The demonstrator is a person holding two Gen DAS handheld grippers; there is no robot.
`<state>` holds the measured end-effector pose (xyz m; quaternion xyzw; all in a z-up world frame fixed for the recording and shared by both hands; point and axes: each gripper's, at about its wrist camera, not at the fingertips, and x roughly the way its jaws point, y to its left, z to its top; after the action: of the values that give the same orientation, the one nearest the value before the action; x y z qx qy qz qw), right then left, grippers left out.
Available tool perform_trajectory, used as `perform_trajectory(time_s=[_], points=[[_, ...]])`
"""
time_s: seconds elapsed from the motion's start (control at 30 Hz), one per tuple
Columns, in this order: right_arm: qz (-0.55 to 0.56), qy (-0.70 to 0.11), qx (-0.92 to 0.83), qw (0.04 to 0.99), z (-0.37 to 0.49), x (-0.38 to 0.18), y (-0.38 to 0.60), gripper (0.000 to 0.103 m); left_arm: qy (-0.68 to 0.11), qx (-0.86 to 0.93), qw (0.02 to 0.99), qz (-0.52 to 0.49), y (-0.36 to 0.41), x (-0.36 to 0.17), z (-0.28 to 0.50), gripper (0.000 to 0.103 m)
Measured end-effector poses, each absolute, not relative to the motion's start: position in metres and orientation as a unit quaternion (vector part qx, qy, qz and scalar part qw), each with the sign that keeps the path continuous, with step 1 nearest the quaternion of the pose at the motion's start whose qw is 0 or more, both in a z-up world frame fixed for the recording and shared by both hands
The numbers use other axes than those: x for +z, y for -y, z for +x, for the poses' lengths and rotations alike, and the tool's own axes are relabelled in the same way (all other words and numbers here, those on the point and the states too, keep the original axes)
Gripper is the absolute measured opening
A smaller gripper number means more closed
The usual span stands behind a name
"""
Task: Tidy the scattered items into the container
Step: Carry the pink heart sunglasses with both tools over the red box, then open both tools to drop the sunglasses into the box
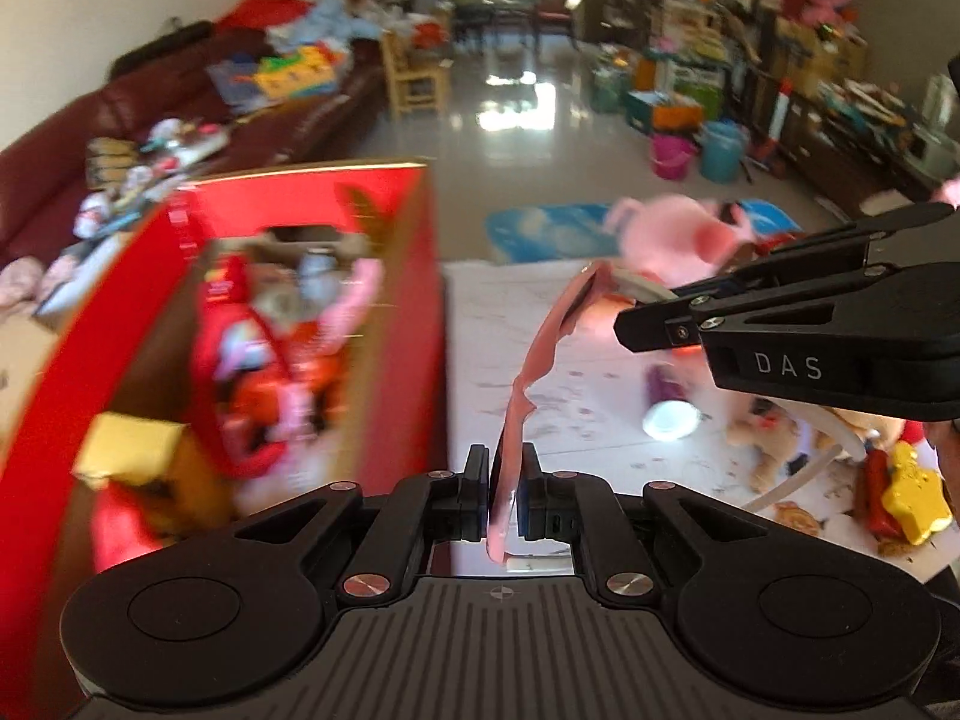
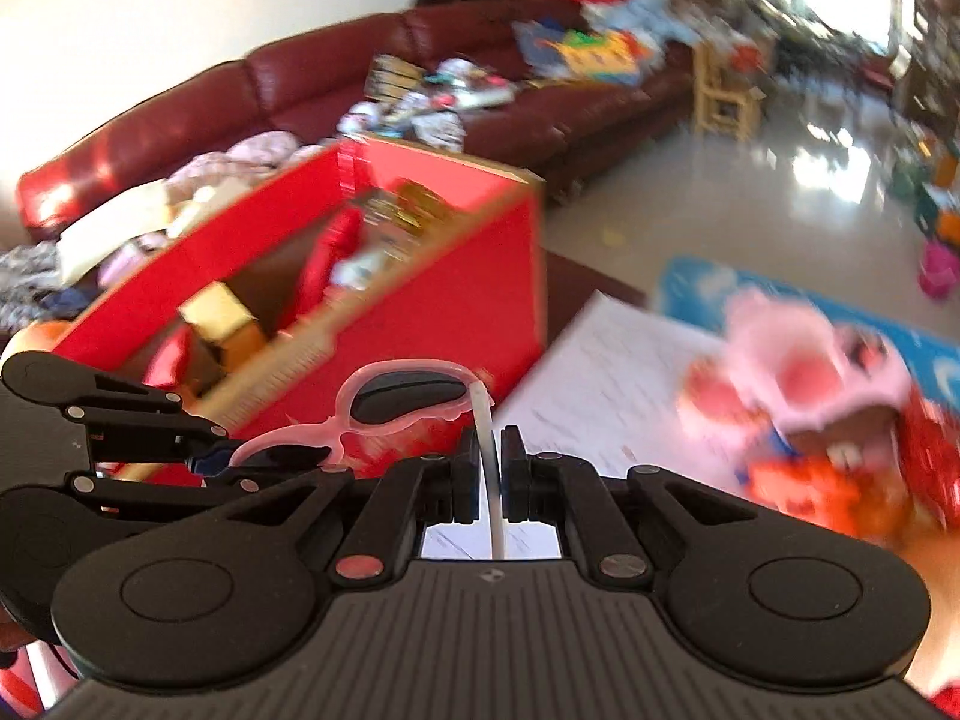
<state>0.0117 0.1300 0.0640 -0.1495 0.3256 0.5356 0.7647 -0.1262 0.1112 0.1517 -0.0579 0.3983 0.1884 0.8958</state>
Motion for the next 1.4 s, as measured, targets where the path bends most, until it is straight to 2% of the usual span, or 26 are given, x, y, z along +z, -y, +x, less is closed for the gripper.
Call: perform_trajectory(time_s=[0.37,0.67,0.73,0.77,0.8,0.83,0.87,0.9,1.4], points=[[-0.214,-0.245,0.643,0.693,-0.091,0.103,-0.234,0.009,-0.367,0.321,0.864,-0.123,-0.188,0.176,-0.245,0.005],[-0.262,-0.214,0.69,0.64,-0.153,0.108,-0.314,0.009,-0.354,0.404,0.823,-0.185,-0.238,0.173,-0.314,0.007],[-0.266,-0.215,0.695,0.632,-0.159,0.106,-0.326,0.011,-0.353,0.413,0.814,-0.204,-0.246,0.17,-0.322,0.031],[-0.268,-0.219,0.698,0.627,-0.16,0.104,-0.332,0.012,-0.354,0.42,0.808,-0.213,-0.249,0.168,-0.328,0.038],[-0.271,-0.222,0.702,0.621,-0.161,0.103,-0.337,0.017,-0.358,0.426,0.803,-0.215,-0.25,0.167,-0.329,0.049],[-0.276,-0.224,0.702,0.617,-0.162,0.101,-0.341,0.046,-0.362,0.431,0.798,-0.217,-0.252,0.165,-0.331,0.077],[-0.278,-0.223,0.7,0.619,-0.161,0.099,-0.341,0.089,-0.362,0.438,0.793,-0.221,-0.252,0.164,-0.332,0.098],[-0.273,-0.216,0.699,0.625,-0.158,0.099,-0.34,0.101,-0.359,0.44,0.792,-0.224,-0.252,0.164,-0.333,0.103],[-0.303,-0.27,0.685,0.604,-0.115,0.081,-0.336,0.101,-0.449,0.394,0.784,-0.167,-0.256,0.14,-0.283,0.103]])
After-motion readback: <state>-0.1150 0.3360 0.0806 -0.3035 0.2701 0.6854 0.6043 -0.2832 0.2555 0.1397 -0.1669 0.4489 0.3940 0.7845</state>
